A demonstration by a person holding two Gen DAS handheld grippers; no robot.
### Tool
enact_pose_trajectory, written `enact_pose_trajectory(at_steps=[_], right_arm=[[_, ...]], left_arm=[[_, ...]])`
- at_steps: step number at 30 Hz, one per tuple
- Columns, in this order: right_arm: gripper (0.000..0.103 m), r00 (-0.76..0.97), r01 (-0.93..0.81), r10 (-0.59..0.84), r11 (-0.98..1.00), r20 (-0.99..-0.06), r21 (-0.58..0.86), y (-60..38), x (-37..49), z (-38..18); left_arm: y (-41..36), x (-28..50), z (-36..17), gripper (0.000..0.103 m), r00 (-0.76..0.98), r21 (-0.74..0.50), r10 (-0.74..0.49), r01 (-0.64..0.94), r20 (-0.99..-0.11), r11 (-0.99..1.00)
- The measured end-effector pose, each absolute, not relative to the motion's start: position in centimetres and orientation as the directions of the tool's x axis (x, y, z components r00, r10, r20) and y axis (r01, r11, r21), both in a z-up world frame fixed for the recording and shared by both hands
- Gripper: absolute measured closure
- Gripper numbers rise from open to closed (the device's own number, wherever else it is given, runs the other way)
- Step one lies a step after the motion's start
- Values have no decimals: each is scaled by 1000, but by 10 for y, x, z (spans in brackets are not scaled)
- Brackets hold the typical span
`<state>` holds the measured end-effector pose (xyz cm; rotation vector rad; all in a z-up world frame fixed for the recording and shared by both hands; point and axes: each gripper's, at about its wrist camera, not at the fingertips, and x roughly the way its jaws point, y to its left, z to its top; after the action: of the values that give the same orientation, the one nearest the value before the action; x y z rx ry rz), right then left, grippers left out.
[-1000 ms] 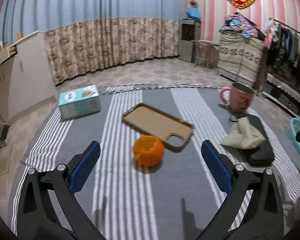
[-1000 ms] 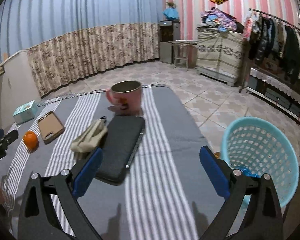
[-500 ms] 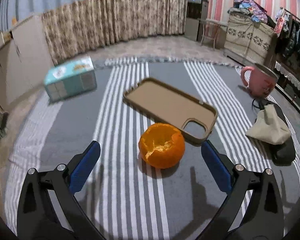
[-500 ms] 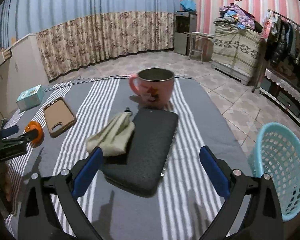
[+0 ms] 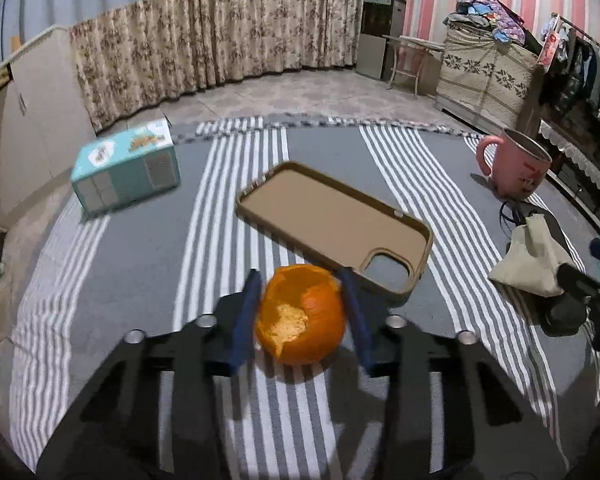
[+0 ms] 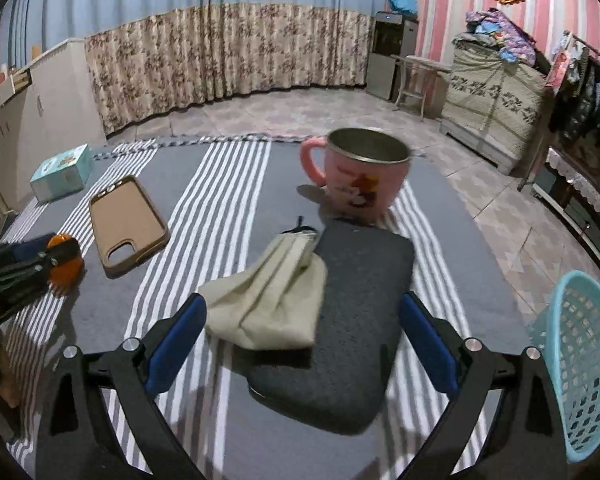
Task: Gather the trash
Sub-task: 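Grasp the orange peel with the left tool while the right tool grasps the beige cloth bag, then carry the orange peel and beige cloth bag over the blue basket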
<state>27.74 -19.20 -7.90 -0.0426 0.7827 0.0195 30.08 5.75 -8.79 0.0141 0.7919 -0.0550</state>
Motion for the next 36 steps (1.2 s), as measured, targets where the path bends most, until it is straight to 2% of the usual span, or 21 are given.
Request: enact_pose_trajectory(at_steps=[1, 3, 4, 5, 7, 9, 12, 13, 15, 17, 23, 25, 27, 30, 36], right_arm=[[13, 700, -36, -4, 998, -714, -41, -190, 281, -82], [36, 682, -45, -7, 998, -731, -52, -187, 286, -87], [42, 664, -57, 9, 998, -748, -38, -187, 289, -91], [52, 652, -65, 24, 998, -757, -25, -187, 290, -93], [62, 652, -79, 36, 997, -757, -21, -187, 289, -95], [76, 656, -96, 61, 995, -752, -3, -189, 287, -94], [87, 678, -101, 79, 995, -731, 15, -195, 280, -87], [89, 688, -98, 85, 995, -721, 23, -199, 276, -83], [90, 699, -89, 96, 995, -709, 47, -207, 271, -79], [90, 712, -78, 103, 995, -695, 67, -219, 263, -73], [90, 728, -45, 81, 997, -681, 70, -250, 243, -62], [90, 733, -31, 66, 998, -677, 63, -260, 238, -59], [90, 738, -18, 54, 998, -672, 60, -269, 233, -56], [90, 748, 2, 47, 997, -662, 74, -284, 223, -52], [90, 775, 63, 12, 993, -632, 96, -317, 202, -43]], left_arm=[[58, 300, -85, 70, 707, -3, -39, 52, -707, 999], [59, 296, -78, 80, 720, -5, -42, 53, -693, 999], [60, 295, -74, 81, 727, -10, -47, 56, -685, 998], [61, 294, -71, 81, 734, -6, -45, 55, -678, 998], [62, 293, -68, 81, 743, 5, -35, 51, -668, 999], [64, 292, -67, 81, 743, 9, -31, 49, -669, 999], [68, 286, -66, 78, 745, 11, -21, 38, -666, 999], [70, 284, -65, 73, 745, 11, -17, 32, -667, 999], [72, 280, -66, 37, 749, 14, -9, 24, -662, 1000], [70, 276, -68, 22, 756, 28, 1, 24, -655, 999], [57, 293, -86, 22, 707, 34, -20, 62, -707, 998], [53, 301, -94, 28, 692, 41, -20, 72, -722, 997], [53, 308, -103, 59, 661, 34, -30, 84, -750, 996], [54, 305, -101, 66, 665, 15, -48, 89, -746, 996], [36, 286, -70, 67, 725, 53, -41, 107, -687, 993]])
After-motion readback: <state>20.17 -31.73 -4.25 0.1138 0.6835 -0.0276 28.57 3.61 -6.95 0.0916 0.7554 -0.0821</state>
